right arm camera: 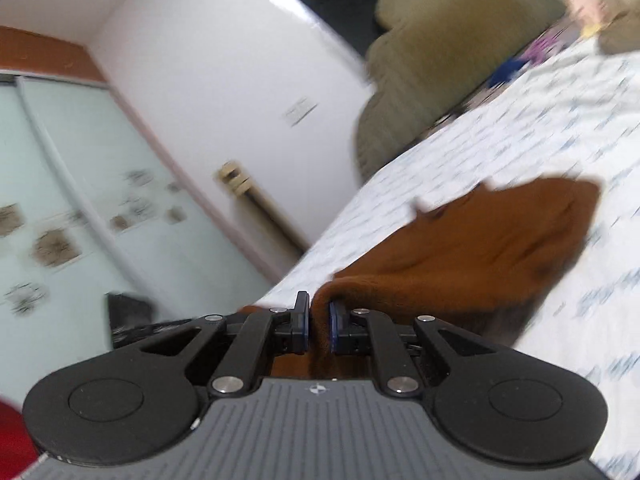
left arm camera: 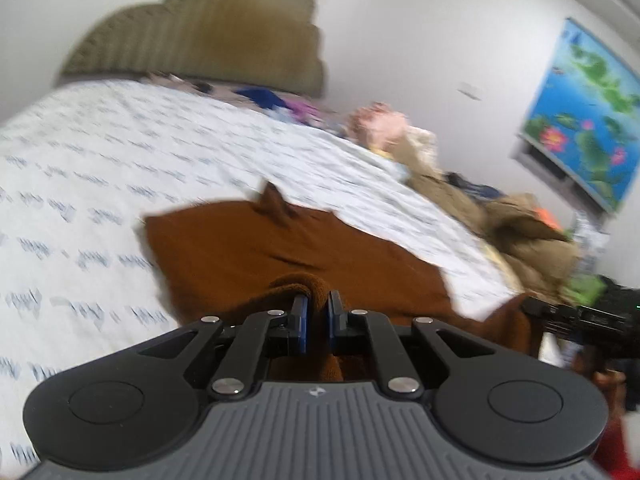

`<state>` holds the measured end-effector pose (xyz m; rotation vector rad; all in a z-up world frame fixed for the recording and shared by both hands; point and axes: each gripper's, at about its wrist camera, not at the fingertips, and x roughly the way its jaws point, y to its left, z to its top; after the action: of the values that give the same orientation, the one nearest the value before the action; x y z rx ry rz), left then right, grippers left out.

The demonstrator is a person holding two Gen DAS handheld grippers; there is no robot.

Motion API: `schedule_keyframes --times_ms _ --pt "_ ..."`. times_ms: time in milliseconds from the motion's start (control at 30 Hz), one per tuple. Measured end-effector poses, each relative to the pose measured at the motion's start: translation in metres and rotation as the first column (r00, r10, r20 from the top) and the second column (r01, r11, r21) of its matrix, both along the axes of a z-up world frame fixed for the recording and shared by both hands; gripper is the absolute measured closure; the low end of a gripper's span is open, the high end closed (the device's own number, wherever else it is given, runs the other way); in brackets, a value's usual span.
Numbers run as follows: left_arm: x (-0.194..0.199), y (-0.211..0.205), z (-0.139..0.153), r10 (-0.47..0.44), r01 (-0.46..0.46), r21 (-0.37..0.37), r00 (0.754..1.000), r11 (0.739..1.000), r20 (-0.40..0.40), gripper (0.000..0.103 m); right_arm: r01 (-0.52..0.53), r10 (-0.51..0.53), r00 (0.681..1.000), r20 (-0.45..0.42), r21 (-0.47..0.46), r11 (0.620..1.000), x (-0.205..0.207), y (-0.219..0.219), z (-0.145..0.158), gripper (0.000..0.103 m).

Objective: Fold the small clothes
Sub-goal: 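Carry the held hem over the sweater body toward the collar with both grippers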

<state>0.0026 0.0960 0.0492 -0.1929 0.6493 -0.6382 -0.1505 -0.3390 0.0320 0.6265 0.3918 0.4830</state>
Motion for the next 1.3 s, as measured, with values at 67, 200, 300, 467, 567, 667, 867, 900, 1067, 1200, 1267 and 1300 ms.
schedule_keyframes --times_ms 67,200,300,467,567,667,867,900,1067,1200,1267,1300 --pt "0.016 -0.016 -0.010 0.057 -0.059 0.080 0.998 0.995 0.022 0.093 0.114 -0.121 0.991 -0.063 -0.103 0.988 0.021 -0.003 -0.005 0.088" --pt "0.042 -0.029 -0.041 0.101 -0.097 0.198 0.995 0.975 -0.010 0.092 0.238 -0.302 0.941 -0.152 -0.336 0.911 0.053 0.002 -0.028 0.084" --pt "0.052 -0.022 -0.056 0.109 -0.093 0.193 0.991 0.977 -0.078 0.086 0.241 -0.318 0.924 -0.214 -0.321 0.916 0.049 0.003 -0.047 0.070" --pt "0.039 0.013 -0.058 0.133 -0.127 0.054 0.982 0.991 -0.131 0.039 0.245 -0.291 0.933 -0.211 -0.218 0.945 0.023 -0.001 -0.052 0.048" --pt "0.024 0.025 -0.060 0.141 -0.137 0.034 0.982 0.990 -0.123 0.033 0.244 -0.285 0.934 -0.217 -0.196 0.950 0.005 -0.002 -0.053 0.046" --pt "0.010 0.029 -0.065 0.082 -0.077 0.045 0.989 0.996 -0.125 0.033 0.225 -0.262 0.931 -0.253 -0.167 0.960 0.008 -0.007 -0.063 0.046" --pt "-0.010 0.012 -0.086 -0.066 0.078 0.077 0.987 0.994 -0.147 0.034 0.159 -0.195 0.933 -0.303 -0.141 0.977 0.003 0.011 -0.086 0.046" --pt "-0.013 0.005 -0.088 -0.071 0.085 0.104 0.989 0.991 -0.131 0.036 0.146 -0.186 0.937 -0.295 -0.155 0.977 0.005 0.017 -0.085 0.046" --pt "-0.021 -0.008 -0.082 -0.096 0.112 0.163 0.990 0.980 -0.104 0.087 0.107 -0.167 0.946 -0.276 -0.221 0.969 0.016 0.035 -0.076 0.091" --pt "-0.039 0.002 -0.062 -0.088 0.093 0.164 0.995 0.982 -0.038 0.088 0.080 -0.112 0.972 -0.207 -0.159 0.984 0.005 0.034 -0.057 0.091" --pt "-0.053 0.010 -0.044 -0.099 0.094 0.138 0.995 0.986 0.026 0.088 0.063 -0.081 0.984 -0.160 -0.117 0.991 -0.005 0.028 -0.043 0.091" --pt "-0.060 0.014 -0.033 -0.100 0.092 0.123 0.993 0.988 0.066 0.088 0.049 -0.062 0.989 -0.133 -0.095 0.994 -0.009 0.026 -0.035 0.091"
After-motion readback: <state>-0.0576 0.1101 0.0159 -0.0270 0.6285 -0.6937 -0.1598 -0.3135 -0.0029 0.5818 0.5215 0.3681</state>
